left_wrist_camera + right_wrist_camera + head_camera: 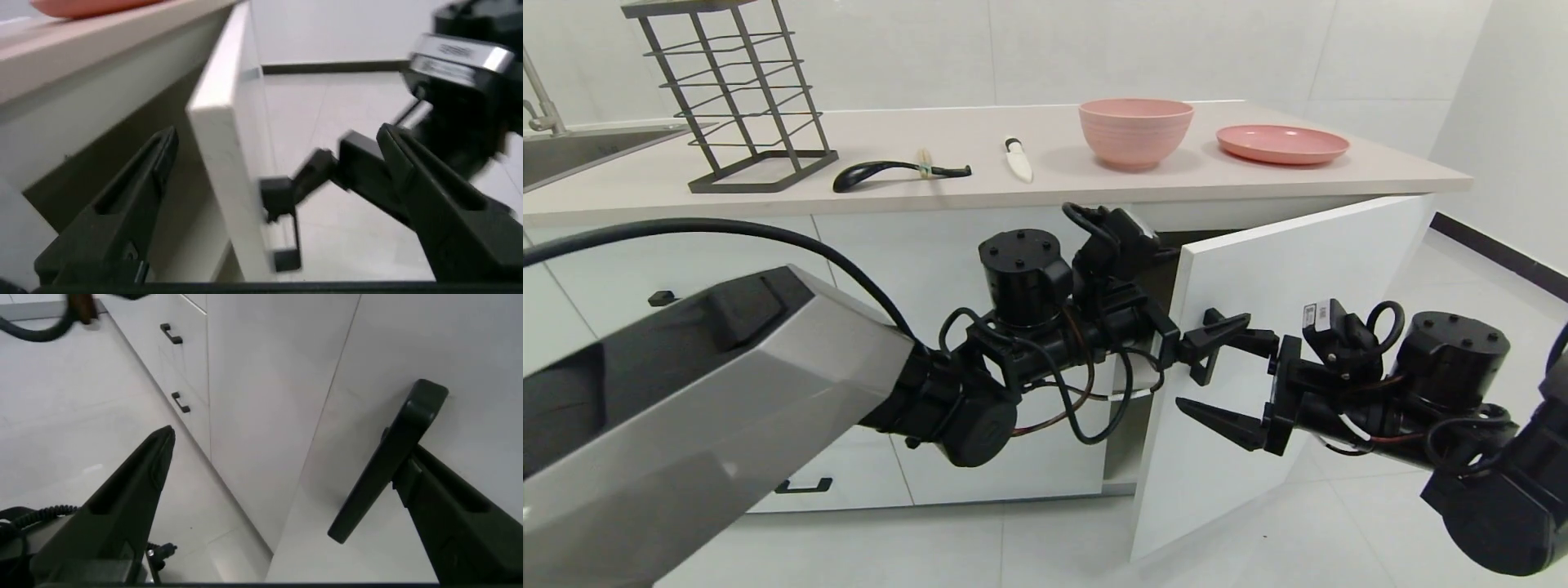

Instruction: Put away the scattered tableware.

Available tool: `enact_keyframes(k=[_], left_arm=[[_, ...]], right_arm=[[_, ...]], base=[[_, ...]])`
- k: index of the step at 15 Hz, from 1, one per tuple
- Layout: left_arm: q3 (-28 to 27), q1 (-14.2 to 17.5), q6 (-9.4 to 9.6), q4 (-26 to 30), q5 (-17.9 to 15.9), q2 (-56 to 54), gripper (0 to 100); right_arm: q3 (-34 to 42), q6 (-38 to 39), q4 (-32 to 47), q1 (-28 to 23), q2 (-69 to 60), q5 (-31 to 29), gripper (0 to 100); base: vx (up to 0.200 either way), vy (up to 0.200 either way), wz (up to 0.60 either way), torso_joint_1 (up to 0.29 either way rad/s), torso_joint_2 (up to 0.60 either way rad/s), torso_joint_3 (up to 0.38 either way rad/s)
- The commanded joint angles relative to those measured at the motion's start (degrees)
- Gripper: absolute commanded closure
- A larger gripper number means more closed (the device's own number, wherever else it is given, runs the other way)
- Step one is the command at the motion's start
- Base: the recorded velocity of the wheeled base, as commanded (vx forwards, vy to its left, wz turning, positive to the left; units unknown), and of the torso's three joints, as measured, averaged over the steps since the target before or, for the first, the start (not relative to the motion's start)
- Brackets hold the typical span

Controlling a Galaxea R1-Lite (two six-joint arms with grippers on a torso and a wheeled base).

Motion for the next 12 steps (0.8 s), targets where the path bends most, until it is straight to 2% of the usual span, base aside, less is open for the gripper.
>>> enact_keyframes(k=[1, 4, 6, 9, 11, 12], left_arm=[[-4.76, -0.47, -0.6, -0.17, 0.85, 3.86, 0], [-5.29, -3.37, -0.87, -1.4, -1.09, 4.39, 0], [-5.03, -2.93, -0.96, -1.23, -0.74, 4.92, 0], [-4.94, -2.84, -2.89, -1.84, -0.56, 6.06, 0], [-4.94, -3.37, -5.44, -2.64, -0.47, 7.03, 0], [-5.2, -3.37, -5.88, -3.51, -0.03, 7.47, 0]], right_arm=[[0.17, -0.21, -0.68, 0.31, -1.29, 0.74, 0], [-0.27, -0.3, -0.59, -1.36, 0.82, 0.39, 0], [-0.36, -0.39, -0.5, -3.73, 2.75, 0.39, 0], [-0.36, -0.74, -0.5, -6.72, 3.98, 0.39, 0], [0.26, -0.83, -0.41, -8.83, 4.25, 0.3, 0], [0.96, -1.0, -0.41, -9.71, 4.25, 0.3, 0]], base=[[0.0, 0.0, 0.0, 0.0, 0.0, 0.0], [0.0, 0.0, 0.0, 0.0, 0.0, 0.0], [0.0, 0.0, 0.0, 0.0, 0.0, 0.0], [0.0, 0.0, 0.0, 0.0, 0.0, 0.0], [0.0, 0.0, 0.0, 0.0, 0.0, 0.0], [0.0, 0.0, 0.0, 0.0, 0.0, 0.0]])
